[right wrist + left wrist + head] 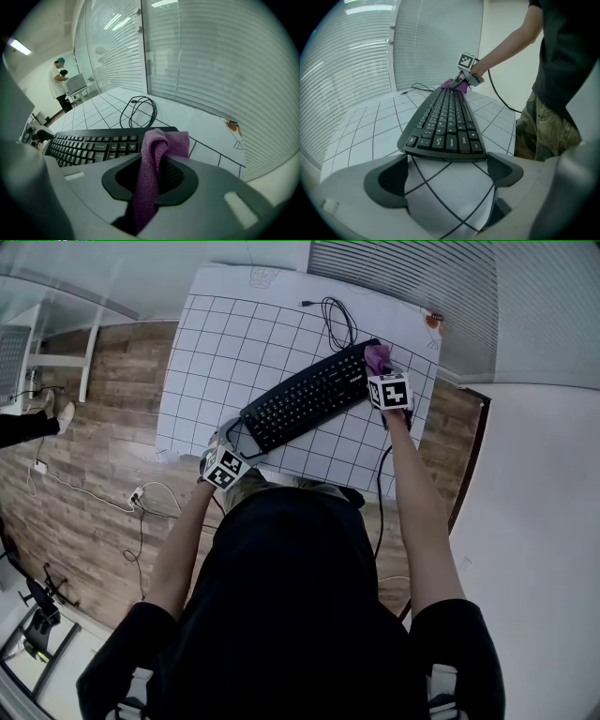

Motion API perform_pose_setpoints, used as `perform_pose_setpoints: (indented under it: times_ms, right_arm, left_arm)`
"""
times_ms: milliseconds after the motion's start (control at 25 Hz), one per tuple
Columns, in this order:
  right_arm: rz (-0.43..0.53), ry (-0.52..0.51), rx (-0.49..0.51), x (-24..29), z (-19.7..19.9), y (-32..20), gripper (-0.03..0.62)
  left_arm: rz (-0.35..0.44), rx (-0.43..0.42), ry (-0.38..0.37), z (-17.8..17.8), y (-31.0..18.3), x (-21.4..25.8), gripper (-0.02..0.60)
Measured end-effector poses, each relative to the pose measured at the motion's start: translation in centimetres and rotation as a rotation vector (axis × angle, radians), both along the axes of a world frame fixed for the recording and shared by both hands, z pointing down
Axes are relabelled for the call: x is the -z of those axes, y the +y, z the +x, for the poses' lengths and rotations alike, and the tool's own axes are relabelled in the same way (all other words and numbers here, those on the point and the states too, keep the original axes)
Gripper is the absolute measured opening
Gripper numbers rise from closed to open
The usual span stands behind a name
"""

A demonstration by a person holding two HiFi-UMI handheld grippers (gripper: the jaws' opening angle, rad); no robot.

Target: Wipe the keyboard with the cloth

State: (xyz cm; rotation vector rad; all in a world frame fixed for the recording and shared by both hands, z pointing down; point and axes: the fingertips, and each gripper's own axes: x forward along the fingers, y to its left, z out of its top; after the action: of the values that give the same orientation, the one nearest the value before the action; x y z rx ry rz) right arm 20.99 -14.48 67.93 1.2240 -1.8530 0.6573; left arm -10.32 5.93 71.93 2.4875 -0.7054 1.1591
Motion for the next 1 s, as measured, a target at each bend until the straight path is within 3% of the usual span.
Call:
perform_pose_setpoints:
  times_ms: [320,480,1000]
  right_arm:
    - [-0.002,-0.004,-0.009,0.1,-0.9,0.5,0.091]
    - [-0.016,-0.009,0.047,-0.1,-2.5,1.5,0.091]
    - [-0.035,-0.055,0.097,-0.2,-6.8,3.8,0.09]
  left_arm:
    - [-0.003,0.001,-0.001,0.0,0.0,0.0,0.505]
    - [-0.005,0.0,0.0,0.0,0.0,0.0,0.505]
    - [-0.001,0.001,0.003,0.0,0.0,0.0,0.505]
